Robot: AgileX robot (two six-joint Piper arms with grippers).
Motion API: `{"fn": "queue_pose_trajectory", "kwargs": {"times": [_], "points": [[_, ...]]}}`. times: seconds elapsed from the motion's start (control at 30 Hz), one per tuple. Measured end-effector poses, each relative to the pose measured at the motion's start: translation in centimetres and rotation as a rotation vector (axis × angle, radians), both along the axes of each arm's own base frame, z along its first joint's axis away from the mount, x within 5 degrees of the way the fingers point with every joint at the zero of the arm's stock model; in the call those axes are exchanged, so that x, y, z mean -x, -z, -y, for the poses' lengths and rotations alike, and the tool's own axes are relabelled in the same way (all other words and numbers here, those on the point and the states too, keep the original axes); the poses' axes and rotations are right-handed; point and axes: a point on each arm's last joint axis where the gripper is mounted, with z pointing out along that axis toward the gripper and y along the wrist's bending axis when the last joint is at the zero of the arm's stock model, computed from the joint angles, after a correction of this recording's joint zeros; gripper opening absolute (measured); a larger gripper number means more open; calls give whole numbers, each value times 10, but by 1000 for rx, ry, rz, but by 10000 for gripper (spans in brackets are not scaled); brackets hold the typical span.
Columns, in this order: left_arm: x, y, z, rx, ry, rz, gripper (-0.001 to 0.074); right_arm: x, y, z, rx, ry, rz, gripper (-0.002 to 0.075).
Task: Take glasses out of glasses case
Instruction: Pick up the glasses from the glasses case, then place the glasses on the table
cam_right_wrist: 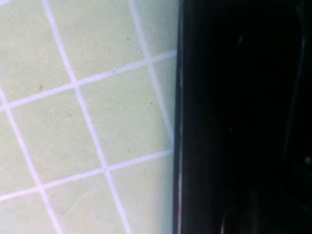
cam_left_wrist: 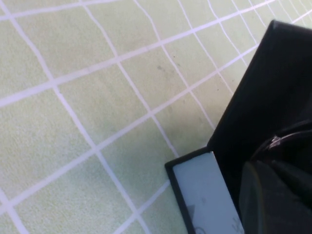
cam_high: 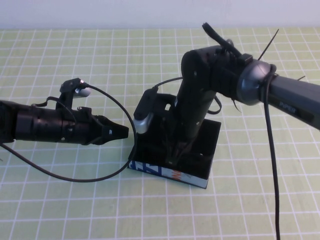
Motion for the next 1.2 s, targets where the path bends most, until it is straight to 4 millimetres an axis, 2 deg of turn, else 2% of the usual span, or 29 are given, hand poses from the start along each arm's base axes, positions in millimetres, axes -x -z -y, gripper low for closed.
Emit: {"fn": "queue_pose_trajectory", "kwargs": {"times": [0.07,0.3,0.43,0.6,0.67,0.8,0.93,1.03,1.2], "points": [[0,0,0,2,2,0,-4,2,-11,2,-2,36,-1,20],[1,-1,1,9,6,-6,-4,15,-68,19,-9,196,53,20],[1,-1,1,9,6,-6,-4,20,-93,32,-38,368,61,20],[1,-1,1,9,6,-6,-4,15,-121,69,-89,579,70,20],[1,-1,1,9,6,-6,-4,16,-124,89,-87,642,66,20],[1,-1,1,9,6,-6,-4,16,-114,126,-97,790,57,20],[1,0,1,7,7,-6,-4,18,-82,157,-109,937,17,20],[1,0,1,7,8,-6,-4,19,-55,167,-152,1023,-38,20],[1,0,1,7,8,-6,-4,25,-21,172,-189,1105,-96,20]]}}
